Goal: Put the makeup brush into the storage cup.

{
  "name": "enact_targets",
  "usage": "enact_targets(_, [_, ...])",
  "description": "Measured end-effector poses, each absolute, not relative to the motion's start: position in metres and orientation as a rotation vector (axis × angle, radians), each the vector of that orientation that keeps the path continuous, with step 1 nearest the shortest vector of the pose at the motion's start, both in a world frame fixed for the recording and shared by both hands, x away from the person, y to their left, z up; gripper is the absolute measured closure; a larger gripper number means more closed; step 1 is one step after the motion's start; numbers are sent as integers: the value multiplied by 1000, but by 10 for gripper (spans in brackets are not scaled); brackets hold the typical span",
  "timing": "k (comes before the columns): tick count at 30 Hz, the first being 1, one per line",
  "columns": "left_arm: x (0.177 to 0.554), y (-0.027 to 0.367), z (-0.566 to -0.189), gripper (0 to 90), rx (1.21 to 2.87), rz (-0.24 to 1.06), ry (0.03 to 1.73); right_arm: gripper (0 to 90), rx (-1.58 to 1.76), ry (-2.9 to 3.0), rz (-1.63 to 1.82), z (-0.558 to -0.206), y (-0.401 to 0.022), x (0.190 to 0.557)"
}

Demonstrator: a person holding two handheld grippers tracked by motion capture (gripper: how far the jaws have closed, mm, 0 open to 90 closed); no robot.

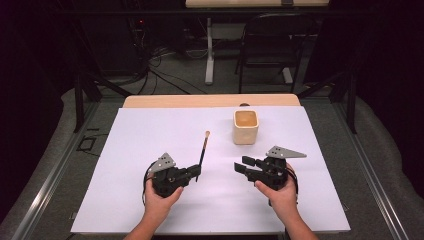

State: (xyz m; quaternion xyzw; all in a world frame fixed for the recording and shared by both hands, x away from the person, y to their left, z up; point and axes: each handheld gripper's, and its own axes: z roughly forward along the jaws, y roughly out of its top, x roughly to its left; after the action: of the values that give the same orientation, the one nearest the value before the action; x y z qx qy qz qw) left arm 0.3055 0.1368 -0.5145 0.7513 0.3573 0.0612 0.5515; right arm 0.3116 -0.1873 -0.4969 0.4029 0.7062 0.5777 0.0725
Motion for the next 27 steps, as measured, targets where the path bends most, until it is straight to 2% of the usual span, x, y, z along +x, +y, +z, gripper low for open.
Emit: enact_targets(27, [303,136,-515,840,1745,112,832,578,1332,2081,1992,-484,-167,334])
